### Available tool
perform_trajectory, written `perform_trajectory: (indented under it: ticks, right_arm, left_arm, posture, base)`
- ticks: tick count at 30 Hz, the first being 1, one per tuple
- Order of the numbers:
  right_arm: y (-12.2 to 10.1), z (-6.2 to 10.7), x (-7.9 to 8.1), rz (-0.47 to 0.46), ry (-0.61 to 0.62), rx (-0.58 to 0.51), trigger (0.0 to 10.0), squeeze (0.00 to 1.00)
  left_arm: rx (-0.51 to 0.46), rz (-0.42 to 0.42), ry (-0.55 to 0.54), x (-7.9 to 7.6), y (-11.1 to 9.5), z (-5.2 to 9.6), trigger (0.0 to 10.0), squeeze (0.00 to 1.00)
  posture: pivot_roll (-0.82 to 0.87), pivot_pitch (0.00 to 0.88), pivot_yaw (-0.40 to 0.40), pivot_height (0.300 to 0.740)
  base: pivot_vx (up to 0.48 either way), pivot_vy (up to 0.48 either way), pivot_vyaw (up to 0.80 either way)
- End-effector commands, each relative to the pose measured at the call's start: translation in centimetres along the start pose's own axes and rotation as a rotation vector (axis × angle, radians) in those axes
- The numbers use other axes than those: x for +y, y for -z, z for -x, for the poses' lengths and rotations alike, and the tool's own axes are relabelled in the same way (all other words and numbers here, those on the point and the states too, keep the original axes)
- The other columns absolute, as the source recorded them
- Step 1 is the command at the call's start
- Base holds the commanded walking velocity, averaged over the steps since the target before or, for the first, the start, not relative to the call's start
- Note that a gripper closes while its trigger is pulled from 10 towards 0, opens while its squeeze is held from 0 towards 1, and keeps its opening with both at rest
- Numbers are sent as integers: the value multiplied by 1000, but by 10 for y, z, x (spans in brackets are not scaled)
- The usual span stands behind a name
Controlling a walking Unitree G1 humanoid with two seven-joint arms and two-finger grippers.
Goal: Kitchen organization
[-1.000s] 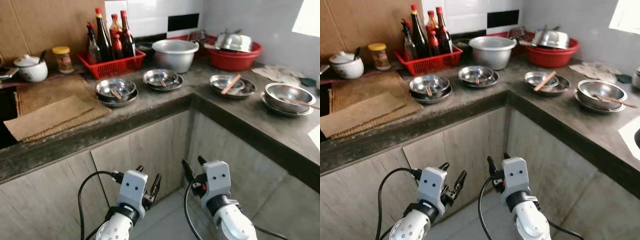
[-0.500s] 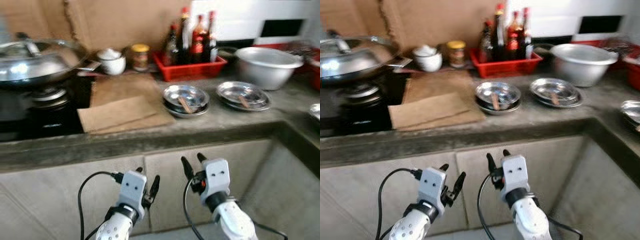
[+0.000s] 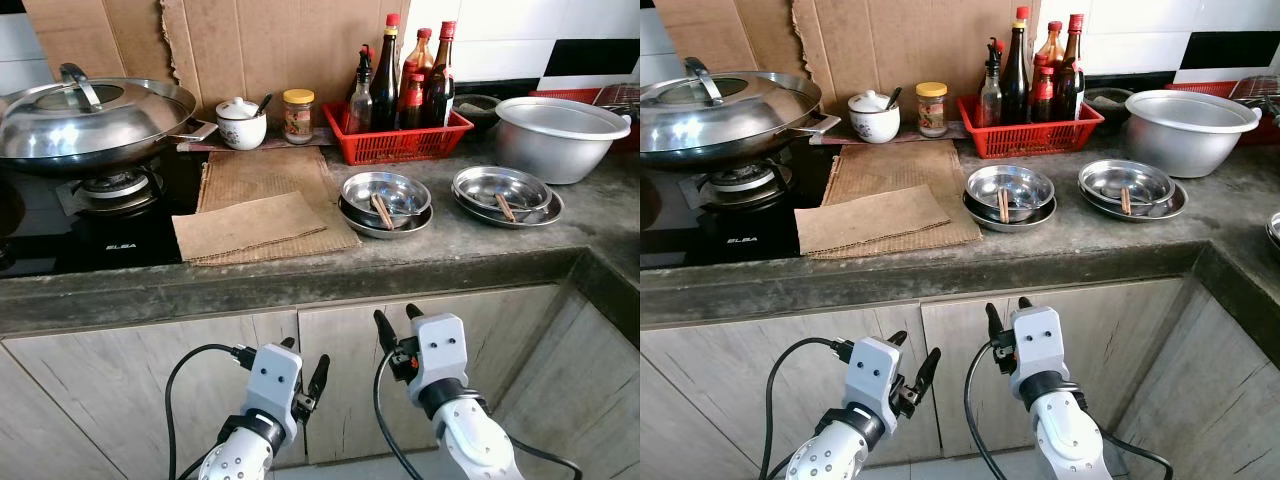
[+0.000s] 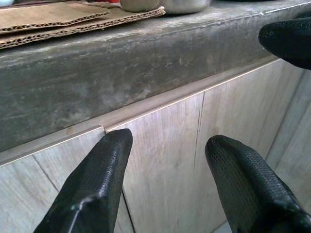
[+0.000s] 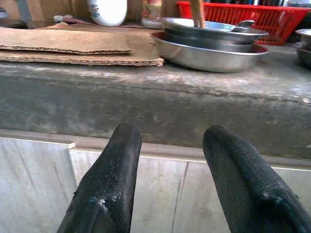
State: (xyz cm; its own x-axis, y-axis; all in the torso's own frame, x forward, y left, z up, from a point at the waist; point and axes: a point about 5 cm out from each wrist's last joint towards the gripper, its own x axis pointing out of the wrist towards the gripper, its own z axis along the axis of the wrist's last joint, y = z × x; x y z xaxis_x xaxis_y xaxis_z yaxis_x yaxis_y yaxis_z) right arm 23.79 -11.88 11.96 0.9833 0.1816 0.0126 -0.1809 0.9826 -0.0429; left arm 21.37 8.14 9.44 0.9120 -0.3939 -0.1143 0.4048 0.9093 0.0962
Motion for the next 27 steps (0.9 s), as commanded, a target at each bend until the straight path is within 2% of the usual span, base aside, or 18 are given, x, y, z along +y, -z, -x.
perform_trajectory:
  ticks: [1,10,25,26,27]
  right_arm:
    - [-2,-4,-2,6,11,-13,10000,0]
    - [-4,-7,-5,11,12,-24,10000,0]
    - [-7,-8,0,-1,-29,-54,10000,0]
    - [-8,-8,-1,4,-27,-56,10000,980]
    - [-8,-9,-1,4,-27,-57,10000,980]
  left_arm:
    - [-11,-2,8,-1,-3,0,10000,0]
    - [-16,-2,19,-2,-4,1,10000,0]
    - [-5,6,18,-1,-2,1,10000,0]
    - [-5,6,20,-1,-2,1,10000,0]
    - [-6,7,21,-1,-2,1,10000,0]
  posture:
    - [124,11,-7,740]
    - [124,14,-10,740]
    - [130,18,-11,740]
    - [130,21,-8,740]
    - [130,21,-8,740]
  base:
    - [334,0,0]
    - [372,0,0]
    - [0,0,0]
    - [0,0,0]
    - [0,0,0]
